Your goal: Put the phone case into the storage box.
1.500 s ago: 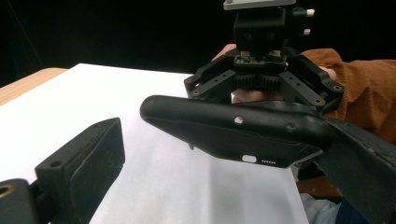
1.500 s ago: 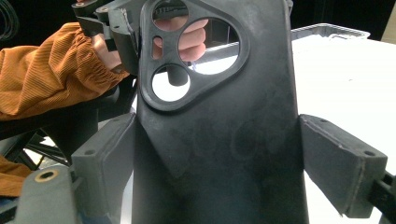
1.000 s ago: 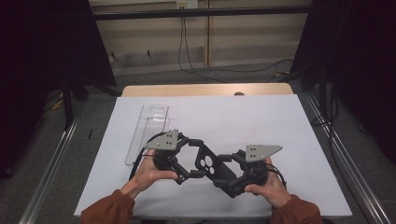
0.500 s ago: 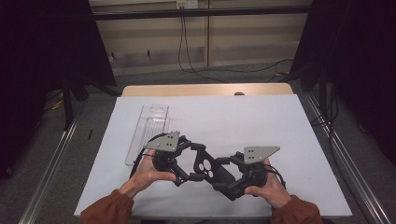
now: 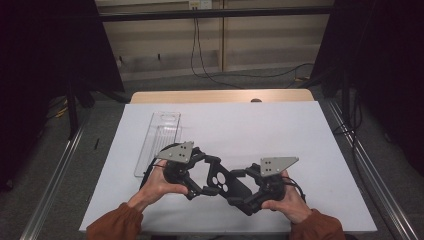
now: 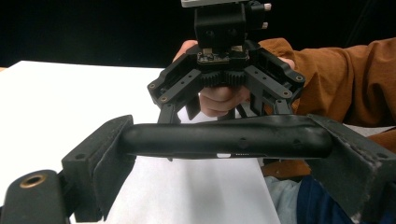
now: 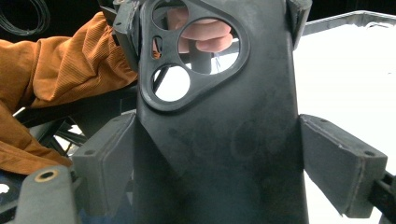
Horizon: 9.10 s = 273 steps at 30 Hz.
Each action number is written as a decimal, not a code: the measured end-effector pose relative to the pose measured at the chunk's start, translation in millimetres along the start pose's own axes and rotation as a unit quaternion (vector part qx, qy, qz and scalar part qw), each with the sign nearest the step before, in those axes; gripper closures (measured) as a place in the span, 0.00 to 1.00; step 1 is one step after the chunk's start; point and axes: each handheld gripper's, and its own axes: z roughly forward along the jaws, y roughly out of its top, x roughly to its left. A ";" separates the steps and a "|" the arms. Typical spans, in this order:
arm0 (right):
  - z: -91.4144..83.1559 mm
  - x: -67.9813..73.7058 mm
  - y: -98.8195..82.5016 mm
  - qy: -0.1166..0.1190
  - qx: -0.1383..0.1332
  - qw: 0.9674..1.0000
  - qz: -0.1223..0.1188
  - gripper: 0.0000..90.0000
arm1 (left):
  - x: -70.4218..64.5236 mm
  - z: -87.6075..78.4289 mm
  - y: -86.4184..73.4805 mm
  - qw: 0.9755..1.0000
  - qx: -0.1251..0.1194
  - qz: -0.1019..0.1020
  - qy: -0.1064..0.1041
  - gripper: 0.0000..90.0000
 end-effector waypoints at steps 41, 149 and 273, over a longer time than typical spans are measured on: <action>-0.5 0.0 0.7 -0.003 0.012 1.000 -0.018 0.15 | -1.5 2.4 3.4 0.999 0.031 -0.005 0.000 0.16; -109.0 23.7 -56.0 -0.459 -0.063 0.885 0.045 0.00 | 9.8 -113.1 39.5 0.933 0.011 -0.138 0.331 0.17; -104.2 21.8 -60.4 -0.452 -0.037 0.891 0.029 0.00 | 118.9 -123.5 22.1 0.756 0.094 -0.268 0.590 0.16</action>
